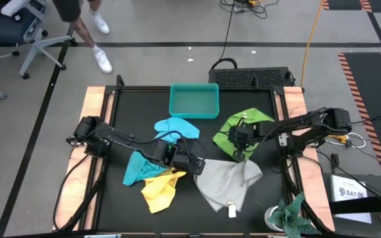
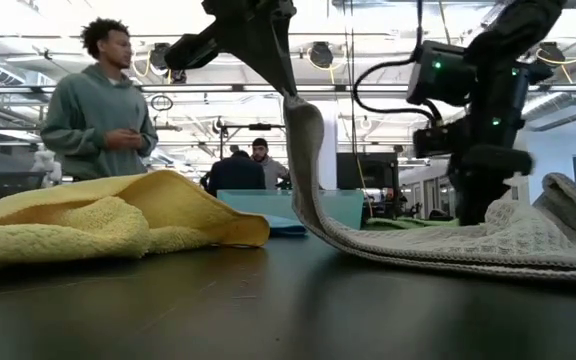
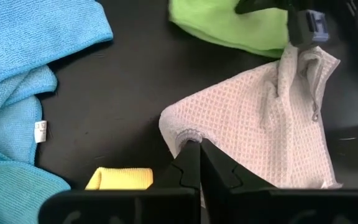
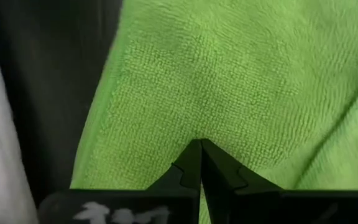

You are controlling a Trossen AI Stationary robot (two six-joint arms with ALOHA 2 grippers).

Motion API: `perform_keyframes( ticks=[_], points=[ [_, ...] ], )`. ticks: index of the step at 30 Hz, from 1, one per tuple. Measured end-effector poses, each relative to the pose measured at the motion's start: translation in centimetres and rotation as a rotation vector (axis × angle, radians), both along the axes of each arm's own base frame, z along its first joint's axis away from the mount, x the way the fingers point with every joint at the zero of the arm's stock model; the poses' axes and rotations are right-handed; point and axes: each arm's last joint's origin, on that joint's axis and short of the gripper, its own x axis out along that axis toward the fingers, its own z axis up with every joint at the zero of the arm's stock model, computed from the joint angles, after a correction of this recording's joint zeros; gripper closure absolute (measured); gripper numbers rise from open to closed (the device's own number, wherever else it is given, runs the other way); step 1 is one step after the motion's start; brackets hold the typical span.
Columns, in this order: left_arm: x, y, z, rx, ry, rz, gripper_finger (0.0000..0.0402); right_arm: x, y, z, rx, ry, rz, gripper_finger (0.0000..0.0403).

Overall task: Fold microfiber towels
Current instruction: Fold the gray microfiber towel

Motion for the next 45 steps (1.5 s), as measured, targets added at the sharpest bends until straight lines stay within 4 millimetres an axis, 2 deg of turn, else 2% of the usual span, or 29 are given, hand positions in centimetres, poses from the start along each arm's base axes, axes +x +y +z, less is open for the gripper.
perform_keyframes(
  ticks=[2, 13, 21, 27, 31, 38, 41, 45],
  points=[
    [0.0, 0.0, 0.0, 0.000, 0.000, 0.000, 0.0401, -0.7, 0.1, 0.1, 0.004, 0.065, 0.007, 0.0403],
    [0.0, 0.0, 0.0, 0.015, 0.007, -0.018, 0.0401, -1.3, 0.2, 2.8, 0.002, -0.075, 0.001, 0.0403],
    [0.2, 1.2, 0.0, 0.073, 0.021, -0.019, 0.0401, -0.6, 0.4, 6.9, 0.034, -0.360, 0.023, 0.0403],
    [0.3, 2.1, 0.1, 0.076, 0.035, -0.047, 0.0401, -0.3, 0.8, 9.8, 0.149, -0.631, 0.064, 0.0403],
    [-0.4, 2.8, 2.0, 0.094, -0.013, -0.046, 0.0401, -0.6, 0.9, 10.5, 0.156, -0.687, 0.065, 0.0403],
    [-3.5, 4.1, 6.5, 0.231, -0.090, 0.012, 0.0401, -0.5, 1.2, 10.9, 0.170, -0.701, 0.066, 0.0403],
    [-4.3, 4.8, 6.8, 0.257, -0.048, 0.035, 0.0401, -0.1, 1.9, 11.6, 0.180, -0.718, 0.111, 0.0403],
    [-3.9, 5.5, 5.9, 0.251, 0.011, 0.040, 0.0401, 0.8, 3.4, 12.3, 0.191, -0.713, 0.210, 0.0403]
  ],
)
